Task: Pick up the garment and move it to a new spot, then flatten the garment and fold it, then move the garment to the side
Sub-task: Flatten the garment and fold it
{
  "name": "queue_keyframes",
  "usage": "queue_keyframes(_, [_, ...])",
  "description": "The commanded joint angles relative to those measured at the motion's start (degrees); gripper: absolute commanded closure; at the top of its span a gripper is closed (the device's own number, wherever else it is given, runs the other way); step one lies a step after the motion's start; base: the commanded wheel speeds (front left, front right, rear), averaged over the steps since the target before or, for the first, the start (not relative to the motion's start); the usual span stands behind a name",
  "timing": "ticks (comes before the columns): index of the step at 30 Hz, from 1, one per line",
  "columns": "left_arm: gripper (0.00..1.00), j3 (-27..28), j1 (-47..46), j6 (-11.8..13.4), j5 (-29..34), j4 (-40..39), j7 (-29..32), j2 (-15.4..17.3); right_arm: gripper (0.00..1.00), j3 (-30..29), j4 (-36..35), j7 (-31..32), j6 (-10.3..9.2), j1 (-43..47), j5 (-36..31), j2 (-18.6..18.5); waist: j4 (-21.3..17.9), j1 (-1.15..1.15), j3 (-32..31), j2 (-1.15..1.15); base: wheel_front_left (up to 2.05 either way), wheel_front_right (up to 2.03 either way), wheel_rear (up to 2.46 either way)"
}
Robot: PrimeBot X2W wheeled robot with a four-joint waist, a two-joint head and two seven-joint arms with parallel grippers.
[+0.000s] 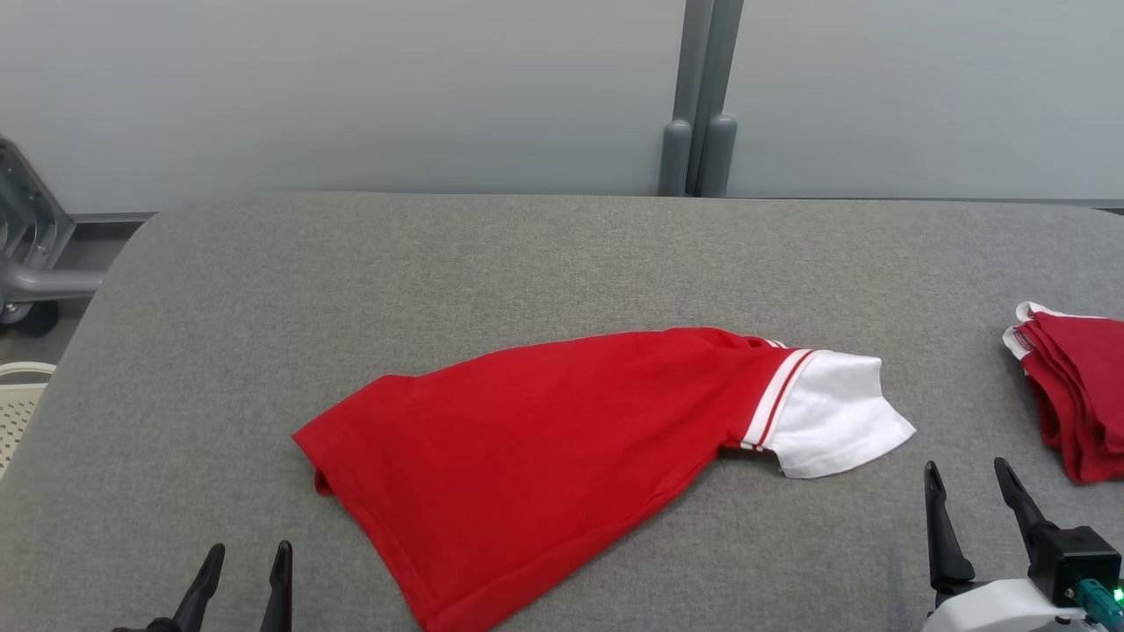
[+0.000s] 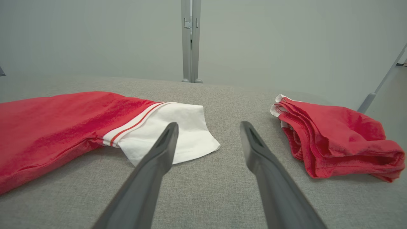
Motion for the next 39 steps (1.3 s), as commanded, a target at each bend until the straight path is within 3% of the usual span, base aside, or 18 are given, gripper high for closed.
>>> queue_keyframes(1, [0.0, 0.38, 0.27, -0.35, 0.78, 0.28, 0.02, -0.34, 0.0, -0.04, -0.25, -0.15, -0.02, 0.01, 0.41, -0.18, 0.11, 0.0, 0.08, 0.42, 0.0, 0.0, 0.0])
queue_keyframes(39, [0.0, -0.37, -1.24, -0.64, 0.28, 0.48, 0.01, -0.24, 0.0, 1.28, -0.18, -0.15, -0.02, 1.85, 2.47, -0.18, -2.28, 0.0, -0.18, 0.42, 0.0, 0.0, 0.0])
